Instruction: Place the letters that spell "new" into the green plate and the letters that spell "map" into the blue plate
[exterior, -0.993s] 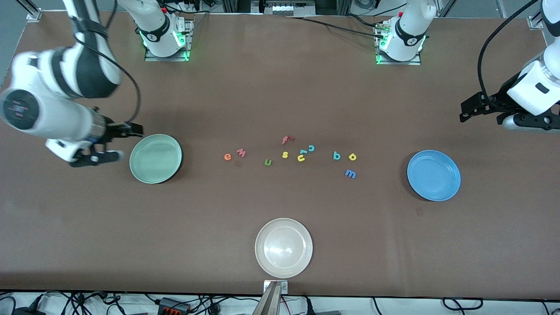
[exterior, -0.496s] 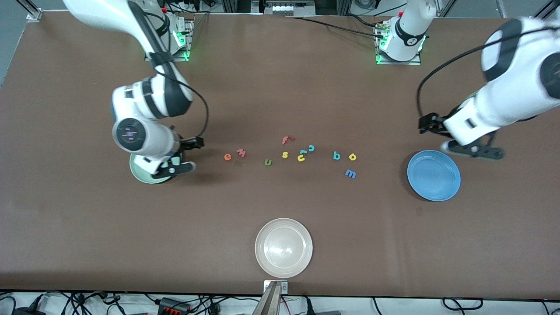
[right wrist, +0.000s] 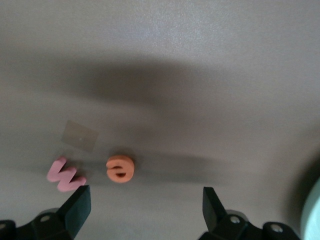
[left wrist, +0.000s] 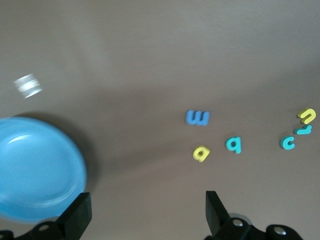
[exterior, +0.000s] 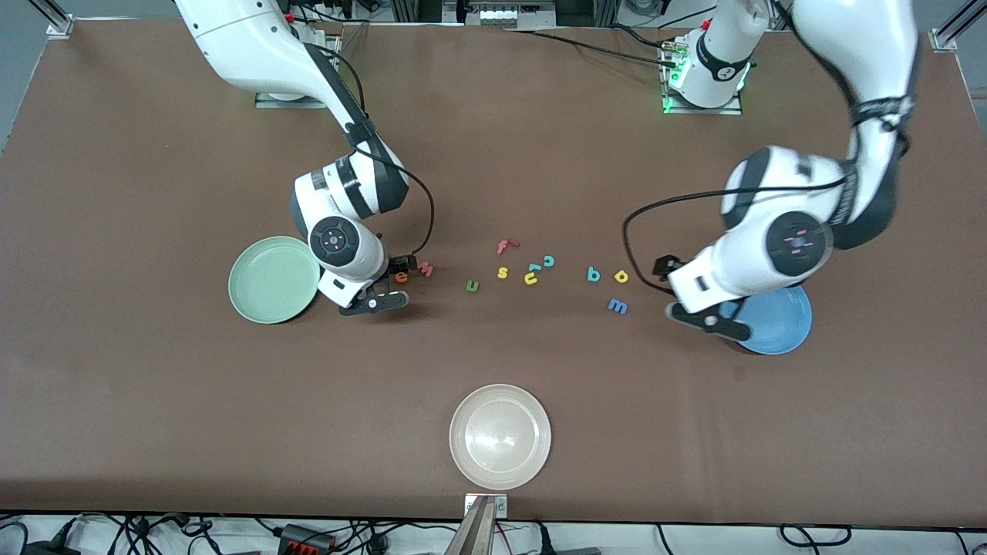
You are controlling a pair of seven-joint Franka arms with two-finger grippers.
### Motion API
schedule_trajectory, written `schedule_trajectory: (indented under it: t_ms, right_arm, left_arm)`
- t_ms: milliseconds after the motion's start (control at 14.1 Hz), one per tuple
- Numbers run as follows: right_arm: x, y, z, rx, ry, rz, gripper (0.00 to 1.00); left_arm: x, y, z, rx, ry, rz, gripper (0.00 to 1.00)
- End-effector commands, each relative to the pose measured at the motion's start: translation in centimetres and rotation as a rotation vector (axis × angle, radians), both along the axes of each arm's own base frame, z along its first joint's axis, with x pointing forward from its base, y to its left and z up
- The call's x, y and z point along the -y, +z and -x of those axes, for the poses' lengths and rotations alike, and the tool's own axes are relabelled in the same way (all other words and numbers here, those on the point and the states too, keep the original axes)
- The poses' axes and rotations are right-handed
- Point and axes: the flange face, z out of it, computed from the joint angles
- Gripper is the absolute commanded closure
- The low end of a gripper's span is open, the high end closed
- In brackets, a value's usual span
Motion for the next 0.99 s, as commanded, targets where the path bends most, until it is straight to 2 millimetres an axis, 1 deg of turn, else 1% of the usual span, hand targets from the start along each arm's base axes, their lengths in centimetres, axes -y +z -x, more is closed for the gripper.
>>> schedule_trajectory:
  t_ms: [0, 71, 142, 213, 284, 354, 425, 496, 638, 709, 780, 851, 922]
  right_arm:
    - [-1.8, -0.6, 0.6, 0.009, -0.027, -0.001, 0.04]
    - [-2.3, -0.6, 0.9, 0.009, -0.019, -0.001, 0.10]
    - [-2.2, -0.9, 0.9, 0.005, -0.019, 0.002, 0.13]
    - [-2.2, -1.0, 0.9, 0.005, -0.019, 0.002, 0.18]
    - [-2.2, -1.1, 0.8, 0.013, -0.020, 0.000, 0.22]
    - [-2.2, -1.7, 0.9, 0.011, -0.016, 0.002, 0.27]
    - [-2.2, -1.9, 0.9, 0.013, -0.015, 0.004, 0.32]
    - [-2.1, -2.4, 0.8, 0.019, -0.013, 0.004, 0.34]
    - [-2.1, -2.3, 0.6, 0.025, -0.013, -0.001, 0.34]
    - [-2.2, -2.3, 0.6, 0.027, -0.013, -0.001, 0.35]
    - [-2.2, -2.3, 0.7, 0.027, -0.011, -0.001, 0.36]
    - [-2.2, -2.3, 0.6, 0.029, -0.011, -0.003, 0.39]
    - [-2.2, -2.3, 0.7, 0.028, -0.013, -0.002, 0.41]
  left_arm:
    - [4.1, -4.3, 0.3, 0.031, -0.124, -0.005, 0.00]
    - [5.4, -5.9, 1.0, 0.035, -0.184, 0.002, 0.00]
    - [6.3, -7.0, 1.6, 0.049, -0.285, -0.006, 0.00]
    - [6.7, -8.0, 1.8, 0.059, -0.404, -0.019, 0.00]
    - [6.9, -8.4, 1.8, 0.070, -0.520, -0.024, 0.00]
    - [6.8, -8.9, 2.2, 0.059, -0.626, -0.013, 0.00]
    - [6.7, -9.0, 2.2, 0.058, -0.736, 0.003, 0.00]
    - [6.7, -9.1, 2.2, 0.050, -0.879, 0.024, 0.00]
    - [6.1, -9.5, 2.1, 0.028, -1.071, 0.054, 0.00]
    - [6.2, -10.5, 2.2, 0.012, -1.158, 0.069, 0.00]
    - [6.2, -12.0, 2.2, 0.007, -1.222, 0.082, 0.00]
    - [6.0, -13.3, 2.5, 0.005, -1.271, 0.092, 0.00]
    - [5.7, -14.2, 2.6, 0.029, -1.325, 0.098, 0.00]
